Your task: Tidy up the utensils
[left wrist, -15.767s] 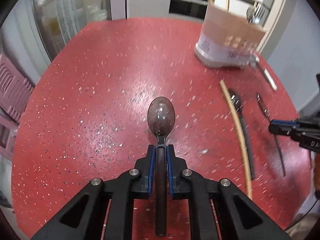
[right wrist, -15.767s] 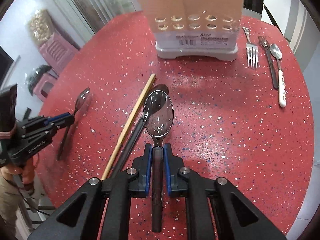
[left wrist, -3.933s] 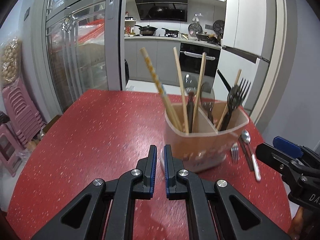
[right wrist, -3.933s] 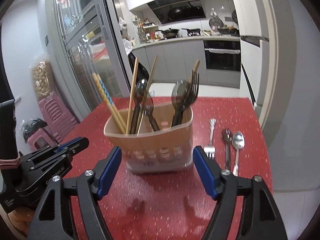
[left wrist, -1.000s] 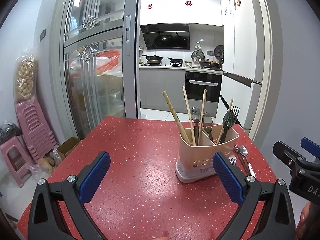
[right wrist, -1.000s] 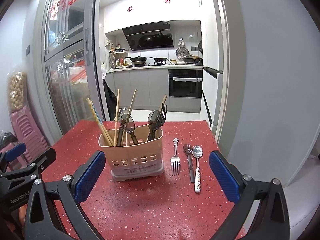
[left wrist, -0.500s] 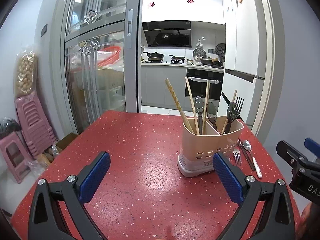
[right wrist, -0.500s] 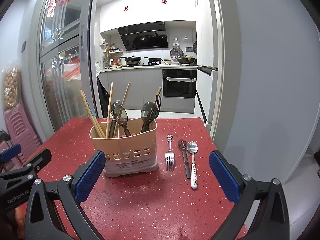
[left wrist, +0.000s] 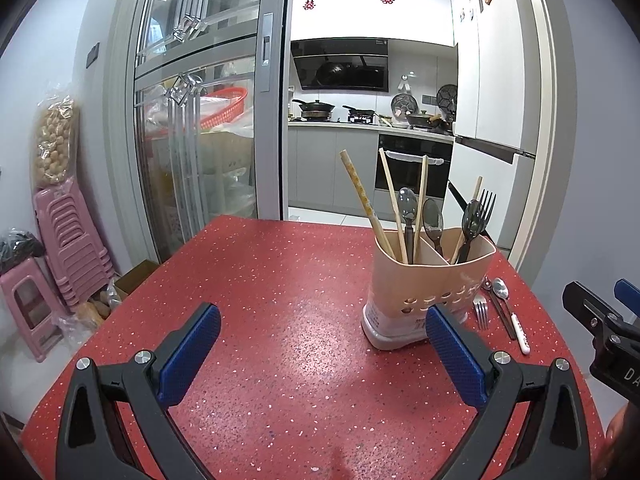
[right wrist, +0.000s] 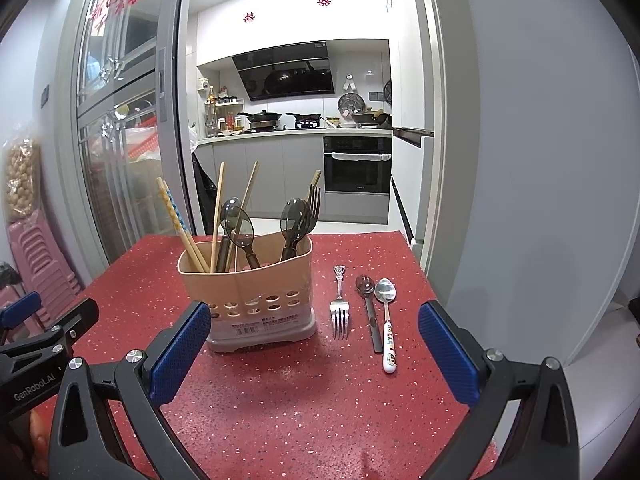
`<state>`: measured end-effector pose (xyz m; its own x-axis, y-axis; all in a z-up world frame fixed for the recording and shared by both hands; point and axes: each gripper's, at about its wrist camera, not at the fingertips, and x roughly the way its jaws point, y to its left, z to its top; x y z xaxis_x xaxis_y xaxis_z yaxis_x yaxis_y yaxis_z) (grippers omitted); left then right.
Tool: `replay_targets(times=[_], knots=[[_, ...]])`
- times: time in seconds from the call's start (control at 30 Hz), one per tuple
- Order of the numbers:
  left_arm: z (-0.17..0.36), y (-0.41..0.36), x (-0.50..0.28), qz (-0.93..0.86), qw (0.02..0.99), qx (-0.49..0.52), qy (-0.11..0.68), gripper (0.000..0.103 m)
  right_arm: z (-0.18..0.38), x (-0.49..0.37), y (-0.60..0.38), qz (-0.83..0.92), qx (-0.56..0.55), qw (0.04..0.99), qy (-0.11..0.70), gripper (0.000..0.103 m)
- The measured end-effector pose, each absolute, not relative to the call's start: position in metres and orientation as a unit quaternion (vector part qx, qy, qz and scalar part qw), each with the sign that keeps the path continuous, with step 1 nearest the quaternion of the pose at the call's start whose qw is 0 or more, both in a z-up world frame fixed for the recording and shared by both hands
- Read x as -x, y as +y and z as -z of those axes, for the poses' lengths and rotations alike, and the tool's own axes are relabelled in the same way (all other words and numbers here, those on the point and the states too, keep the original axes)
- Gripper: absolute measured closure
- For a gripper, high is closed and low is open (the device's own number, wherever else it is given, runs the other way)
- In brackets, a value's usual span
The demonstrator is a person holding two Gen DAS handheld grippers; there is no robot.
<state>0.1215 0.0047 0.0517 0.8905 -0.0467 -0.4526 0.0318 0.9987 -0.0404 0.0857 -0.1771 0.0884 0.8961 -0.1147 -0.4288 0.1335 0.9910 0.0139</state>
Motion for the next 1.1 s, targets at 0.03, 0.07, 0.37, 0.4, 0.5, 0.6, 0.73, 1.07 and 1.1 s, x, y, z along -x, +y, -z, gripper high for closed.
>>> replay_targets(times=[0.03, 0.07, 0.37, 0.4, 0.5, 0.6, 0.73, 1.07, 1.1], knots=[[-0.0515, 0.0043, -0.1212, 0.021, 0.972, 0.016, 0.234, 0.0, -0.0883, -0.0858, -0.177, 0.063, -0.021, 0.973, 0.219, 0.0], [-0.0514, 0.0039, -0.1208, 0.021, 0.972, 0.016, 0.234, 0.0, -0.0882, -0.086, -0.1768, 0.062, -0.02, 0.974, 0.219, 0.0], [-0.0494, 0.0013, -0.1211, 0.02, 0.971, 0.008, 0.237, 0.0, -0.0882, -0.085, -0.1764, 0.061, -0.021, 0.973, 0.22, 0.0], [-0.0492, 0.0013, -0.1212, 0.02, 0.971, 0.008, 0.237, 0.0, -0.0884, -0.0846, -0.1767, 0.06, -0.021, 0.973, 0.22, 0.0], [-0.0494, 0.0009, -0.1212, 0.021, 0.971, 0.007, 0.238, 0.0, -0.0884, -0.0847, -0.1772, 0.061, -0.021, 0.973, 0.22, 0.0], [-0.0497, 0.0013, -0.1213, 0.022, 0.971, 0.006, 0.237, 0.0, -0.0885, -0.0848, -0.177, 0.06, -0.02, 0.973, 0.22, 0.0], [-0.0493, 0.0014, -0.1213, 0.021, 0.971, 0.005, 0.238, 0.0, -0.0885, -0.0854, -0.1766, 0.06, -0.018, 0.974, 0.219, 0.0], [-0.0482, 0.002, -0.1201, 0.023, 0.971, 0.006, 0.239, 0.0, -0.0881, -0.085, -0.1762, 0.059, -0.018, 0.974, 0.22, 0.0], [-0.048, 0.0022, -0.12, 0.023, 0.971, 0.006, 0.239, 0.0, -0.0881, -0.0853, -0.1764, 0.059, -0.018, 0.974, 0.22, 0.0]])
